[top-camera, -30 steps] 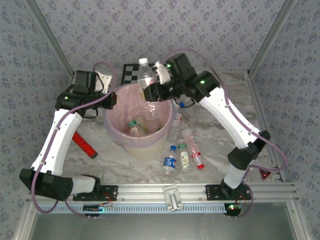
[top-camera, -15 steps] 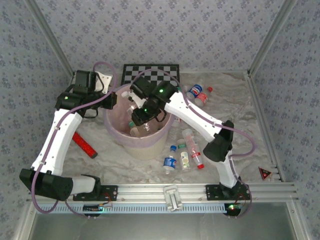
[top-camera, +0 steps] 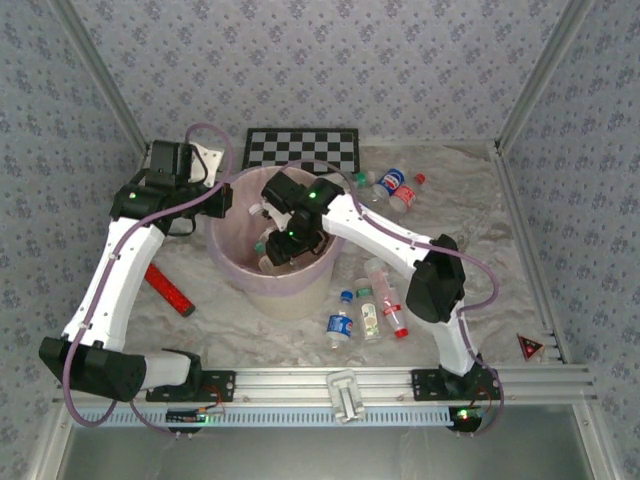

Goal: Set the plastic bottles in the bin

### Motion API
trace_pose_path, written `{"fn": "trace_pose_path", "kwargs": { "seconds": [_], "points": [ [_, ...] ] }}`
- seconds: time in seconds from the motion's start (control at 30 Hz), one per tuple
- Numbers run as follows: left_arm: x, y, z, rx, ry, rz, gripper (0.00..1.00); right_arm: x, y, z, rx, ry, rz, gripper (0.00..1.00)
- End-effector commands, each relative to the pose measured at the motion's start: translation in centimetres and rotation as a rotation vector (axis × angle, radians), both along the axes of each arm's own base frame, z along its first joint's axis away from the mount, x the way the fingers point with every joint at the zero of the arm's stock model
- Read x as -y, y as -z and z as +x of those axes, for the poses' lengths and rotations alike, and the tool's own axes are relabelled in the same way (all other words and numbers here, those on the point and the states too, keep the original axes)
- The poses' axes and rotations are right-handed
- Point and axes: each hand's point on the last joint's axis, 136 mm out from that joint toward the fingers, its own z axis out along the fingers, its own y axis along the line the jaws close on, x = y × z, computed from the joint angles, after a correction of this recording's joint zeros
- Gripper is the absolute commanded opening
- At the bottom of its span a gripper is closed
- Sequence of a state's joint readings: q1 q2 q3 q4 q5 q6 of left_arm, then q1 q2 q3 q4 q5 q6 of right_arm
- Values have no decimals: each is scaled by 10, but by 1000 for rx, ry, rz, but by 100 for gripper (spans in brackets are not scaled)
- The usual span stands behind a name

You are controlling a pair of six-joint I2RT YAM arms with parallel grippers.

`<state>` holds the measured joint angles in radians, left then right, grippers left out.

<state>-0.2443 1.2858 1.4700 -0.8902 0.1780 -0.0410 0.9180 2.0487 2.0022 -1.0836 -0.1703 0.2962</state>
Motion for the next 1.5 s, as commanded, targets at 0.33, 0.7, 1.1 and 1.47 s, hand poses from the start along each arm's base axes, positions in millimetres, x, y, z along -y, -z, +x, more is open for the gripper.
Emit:
{"fn": "trace_pose_path", "kwargs": {
  "seconds": [0.33, 0.7, 1.1, 1.47],
  "points": [
    [15, -13, -2, 22, 48, -55, 0, -8, -89, 13, 214, -7, 166, 88],
    [11, -19, -1, 11, 27, -41, 0, 17, -213, 15, 496, -75, 411, 97],
    [-36, -26, 0, 1, -125, -33, 0, 108, -242, 59, 595, 204, 454, 100],
    [-106, -15, -4, -26, -327, -58, 0, 154, -159, 86, 576, 326, 161, 100]
  ]
}}
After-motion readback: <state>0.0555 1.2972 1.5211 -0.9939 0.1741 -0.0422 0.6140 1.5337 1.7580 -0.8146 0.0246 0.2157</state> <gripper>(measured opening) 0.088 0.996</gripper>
